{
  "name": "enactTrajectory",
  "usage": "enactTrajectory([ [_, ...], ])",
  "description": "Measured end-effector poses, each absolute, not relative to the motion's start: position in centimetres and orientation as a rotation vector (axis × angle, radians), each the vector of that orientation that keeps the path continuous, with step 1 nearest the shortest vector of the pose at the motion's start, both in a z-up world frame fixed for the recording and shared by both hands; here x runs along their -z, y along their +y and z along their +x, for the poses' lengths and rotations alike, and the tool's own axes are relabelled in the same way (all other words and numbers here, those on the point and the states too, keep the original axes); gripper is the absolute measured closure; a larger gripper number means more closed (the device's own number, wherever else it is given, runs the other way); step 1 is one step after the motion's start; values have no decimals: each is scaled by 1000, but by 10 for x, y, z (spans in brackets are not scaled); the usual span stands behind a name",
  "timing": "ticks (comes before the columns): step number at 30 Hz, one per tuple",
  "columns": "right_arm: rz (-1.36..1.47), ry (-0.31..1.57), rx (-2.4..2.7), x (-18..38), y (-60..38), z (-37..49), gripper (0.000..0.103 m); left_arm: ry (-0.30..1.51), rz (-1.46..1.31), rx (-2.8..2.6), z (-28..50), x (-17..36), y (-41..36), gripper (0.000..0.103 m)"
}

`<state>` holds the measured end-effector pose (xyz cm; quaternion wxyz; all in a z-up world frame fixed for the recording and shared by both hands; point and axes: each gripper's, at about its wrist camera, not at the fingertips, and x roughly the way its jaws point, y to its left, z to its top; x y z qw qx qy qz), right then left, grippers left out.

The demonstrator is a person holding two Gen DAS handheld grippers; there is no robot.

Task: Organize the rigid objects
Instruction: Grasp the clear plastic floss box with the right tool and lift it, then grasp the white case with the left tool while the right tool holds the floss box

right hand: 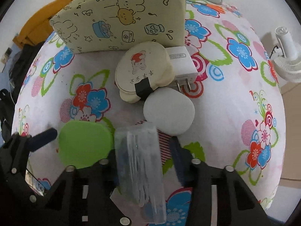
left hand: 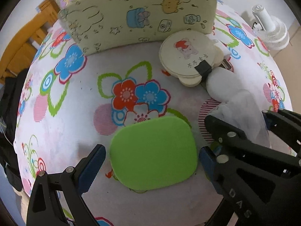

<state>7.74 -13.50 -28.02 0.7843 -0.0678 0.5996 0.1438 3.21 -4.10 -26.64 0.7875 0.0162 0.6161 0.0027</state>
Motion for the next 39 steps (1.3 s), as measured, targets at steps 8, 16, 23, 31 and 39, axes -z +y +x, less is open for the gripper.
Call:
enactTrajectory([
  [8,-55,1299,-321,277,-157,82,71,1317,60,18,39,260,-52,2],
  [16,-46,1279,-265,262,-179,83,71,1295,86,55,54,250,-80,2],
  [23,-4,1272,-194,257,-216,91,71,1288,78,90,70,250,-100,2],
  [31,21,1274,-136,261,-241,103,71,1286,67,108,91,260,-125,3],
  [39,27,1277,-110,263,-253,113,71,1295,37,114,103,266,-134,8],
])
